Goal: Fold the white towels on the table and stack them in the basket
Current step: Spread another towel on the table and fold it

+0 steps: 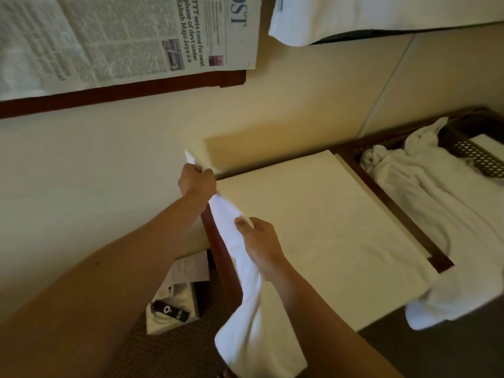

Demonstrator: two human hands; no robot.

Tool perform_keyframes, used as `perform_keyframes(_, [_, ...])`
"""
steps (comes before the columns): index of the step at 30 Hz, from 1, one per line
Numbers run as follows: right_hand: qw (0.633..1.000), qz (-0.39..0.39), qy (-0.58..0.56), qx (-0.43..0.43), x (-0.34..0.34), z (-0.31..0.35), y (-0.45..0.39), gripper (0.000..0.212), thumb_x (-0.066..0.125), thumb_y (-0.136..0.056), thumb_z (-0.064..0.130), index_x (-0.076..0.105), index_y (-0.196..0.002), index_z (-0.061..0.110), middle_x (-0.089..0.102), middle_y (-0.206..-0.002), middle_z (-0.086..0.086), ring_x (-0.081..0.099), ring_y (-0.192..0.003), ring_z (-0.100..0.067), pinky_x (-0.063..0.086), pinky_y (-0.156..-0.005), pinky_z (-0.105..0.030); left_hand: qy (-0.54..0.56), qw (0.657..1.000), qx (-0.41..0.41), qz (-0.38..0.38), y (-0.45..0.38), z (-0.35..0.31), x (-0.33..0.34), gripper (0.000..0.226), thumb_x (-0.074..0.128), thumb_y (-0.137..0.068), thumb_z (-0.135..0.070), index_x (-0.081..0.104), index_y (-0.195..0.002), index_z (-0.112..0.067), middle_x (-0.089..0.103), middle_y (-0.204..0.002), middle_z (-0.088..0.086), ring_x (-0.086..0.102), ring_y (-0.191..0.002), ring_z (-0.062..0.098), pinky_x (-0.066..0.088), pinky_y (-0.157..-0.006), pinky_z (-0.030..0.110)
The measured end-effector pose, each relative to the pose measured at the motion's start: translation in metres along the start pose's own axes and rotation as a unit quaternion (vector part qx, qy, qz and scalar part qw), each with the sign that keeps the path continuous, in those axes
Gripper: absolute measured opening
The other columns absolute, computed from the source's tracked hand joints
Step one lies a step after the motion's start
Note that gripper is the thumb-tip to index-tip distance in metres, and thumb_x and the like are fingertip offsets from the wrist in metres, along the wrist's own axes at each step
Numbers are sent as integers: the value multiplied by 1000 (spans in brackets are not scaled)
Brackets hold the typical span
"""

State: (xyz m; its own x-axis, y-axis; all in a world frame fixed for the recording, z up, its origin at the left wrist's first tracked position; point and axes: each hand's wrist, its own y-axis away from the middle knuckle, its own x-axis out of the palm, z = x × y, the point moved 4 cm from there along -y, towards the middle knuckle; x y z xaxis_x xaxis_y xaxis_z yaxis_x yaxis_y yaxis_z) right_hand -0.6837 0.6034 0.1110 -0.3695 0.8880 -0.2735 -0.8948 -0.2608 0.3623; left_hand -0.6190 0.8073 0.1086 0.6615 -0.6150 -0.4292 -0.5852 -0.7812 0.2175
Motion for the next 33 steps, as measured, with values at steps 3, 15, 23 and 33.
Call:
perform_keyframes(3, [999,-33,-35,17,-41,-10,-13,44,56,-99,37,58,-86,-5,50,-72,-17,49,-66,-17,40,-65,-32,11,999,16,29,15,-21,28,10,57,-92,-18,56,-100,-14,62,-98,6,65,-72,20,61,-63,33])
perform_keyframes(15, [985,-129,-106,30,-215,-37,-52,28,58,-103,36,73,-94,15,74,-90,-1,70,-85,-20,53,-70,-26,25,984,75,159,80,-126,203,11,53,-95,-10,51,-106,-10,53,-104,4,67,-71,24,62,-61,33])
perform_keyframes(23, [978,-159,-57,125,-348,-110,-176,30,57,-104,31,60,-127,12,64,-120,-7,61,-115,-30,45,-107,-40,-1,978,25,209,86,-141,386,21,62,-99,-34,51,-112,-21,59,-113,4,61,-97,24,53,-82,34])
perform_keyframes(33, [978,-44,183,93,-356,-105,-319,42,57,-97,41,46,-67,15,45,-65,-1,49,-65,-24,35,-56,-32,-349,919,174,65,5,-47,314,36,60,-98,-35,56,-133,-28,56,-142,2,53,-127,31,41,-108,48])
